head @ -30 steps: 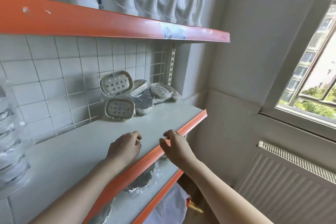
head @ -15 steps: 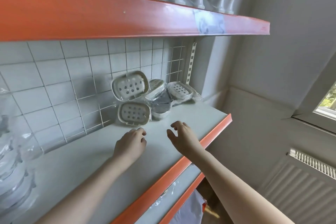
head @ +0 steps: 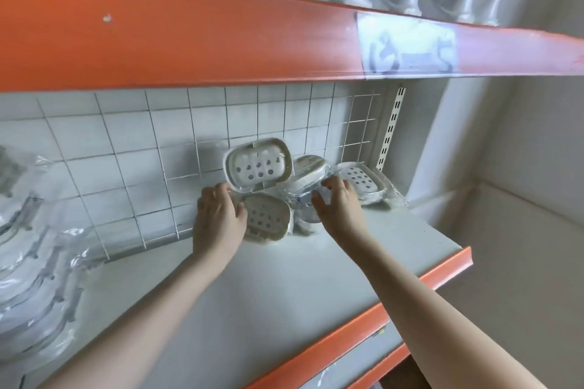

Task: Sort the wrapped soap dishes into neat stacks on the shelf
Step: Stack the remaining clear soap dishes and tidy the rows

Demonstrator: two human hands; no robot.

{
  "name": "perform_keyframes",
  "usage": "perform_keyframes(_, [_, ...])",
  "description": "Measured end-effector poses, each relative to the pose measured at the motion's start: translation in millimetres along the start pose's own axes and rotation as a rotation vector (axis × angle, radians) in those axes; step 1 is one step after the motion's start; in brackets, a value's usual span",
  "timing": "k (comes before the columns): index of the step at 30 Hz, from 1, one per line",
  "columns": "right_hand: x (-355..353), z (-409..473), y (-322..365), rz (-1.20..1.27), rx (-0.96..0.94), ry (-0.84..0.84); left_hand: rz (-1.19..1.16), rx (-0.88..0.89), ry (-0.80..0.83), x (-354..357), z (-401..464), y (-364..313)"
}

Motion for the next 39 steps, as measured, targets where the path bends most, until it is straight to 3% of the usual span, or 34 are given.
perform_keyframes(4, [1, 32, -8, 0.099, 0.076, 0.002, 0.086, 0.081, -0.124, -4, 21, -8])
perform_keyframes(11, [11, 70, -26, 0.284, 0.261, 0.113, 0.385, 0.196, 0.152, 18, 57, -43])
perform_keyframes(20, [23, 92, -42, 0.436, 0.276, 0.230, 0.575, 0.122, 0.156, 34, 69, -40])
perform_keyframes(27, [21, 83, -37, 0.664, 0.140, 0.337, 0.455, 0.116, 0.091, 35, 65, -34])
perform_keyframes(32, [30, 75, -22, 0.820, 0.019, 0.433, 0.231, 0.212, -0.039, 27, 53, -32])
perform_keyframes(39, [52, 59, 12, 1.001, -0.026, 0.597, -0.205, 0.000, -0.067, 4, 39, -26])
Point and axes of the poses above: each hand's wrist, its own z-axis towards the middle knuckle, its own x-axis out of the palm, y = z × x, the point moved 3 cm from there along z, towards the middle knuckle, and after that the axes turned 5 degrees about y, right-handed, at the moved point
